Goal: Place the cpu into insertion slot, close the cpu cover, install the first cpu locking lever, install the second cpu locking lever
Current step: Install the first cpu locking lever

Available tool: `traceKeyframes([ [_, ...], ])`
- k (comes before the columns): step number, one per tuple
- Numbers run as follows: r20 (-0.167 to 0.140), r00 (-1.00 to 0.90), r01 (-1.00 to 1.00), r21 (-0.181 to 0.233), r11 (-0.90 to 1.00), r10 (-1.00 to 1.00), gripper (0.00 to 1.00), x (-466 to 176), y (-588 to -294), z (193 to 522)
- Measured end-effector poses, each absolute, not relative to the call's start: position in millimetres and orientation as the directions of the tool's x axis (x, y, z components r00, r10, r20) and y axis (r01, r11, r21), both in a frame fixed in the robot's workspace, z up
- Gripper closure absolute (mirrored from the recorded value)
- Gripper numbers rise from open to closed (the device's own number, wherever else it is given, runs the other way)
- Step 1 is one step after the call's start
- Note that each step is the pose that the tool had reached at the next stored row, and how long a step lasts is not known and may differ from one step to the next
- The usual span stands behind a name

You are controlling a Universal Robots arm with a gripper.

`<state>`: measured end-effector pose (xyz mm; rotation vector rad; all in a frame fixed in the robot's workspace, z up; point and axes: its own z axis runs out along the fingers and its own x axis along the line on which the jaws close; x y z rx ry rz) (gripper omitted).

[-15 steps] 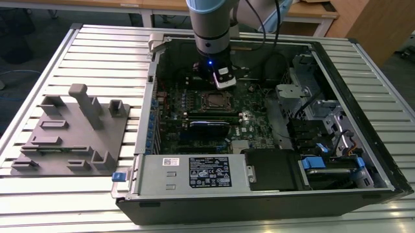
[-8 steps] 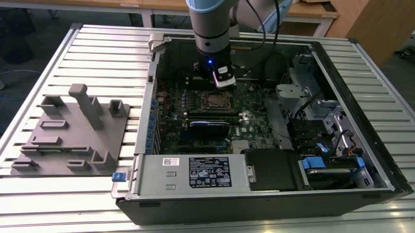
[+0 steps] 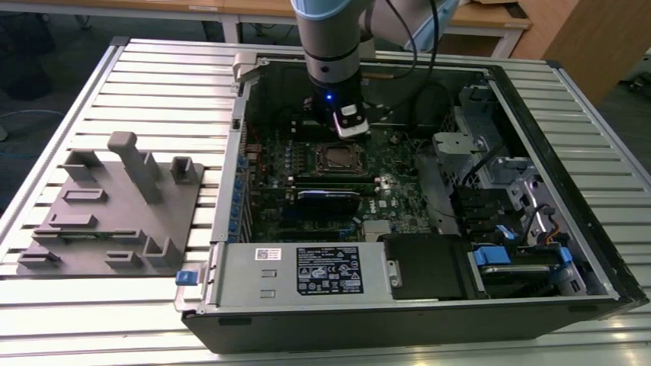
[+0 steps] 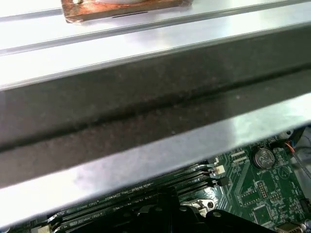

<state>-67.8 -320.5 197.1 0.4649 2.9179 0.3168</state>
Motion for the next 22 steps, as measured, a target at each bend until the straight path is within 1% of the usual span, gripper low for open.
traceKeyframes([
  [6,-0.141,-0.92,0.329,0.237,0.914,0.367,0.9,-69.6,-320.5,196.0],
  [22,-0.154,-0.905,0.358,0.231,0.905,0.397,0.9,-72.7,-316.8,193.6],
])
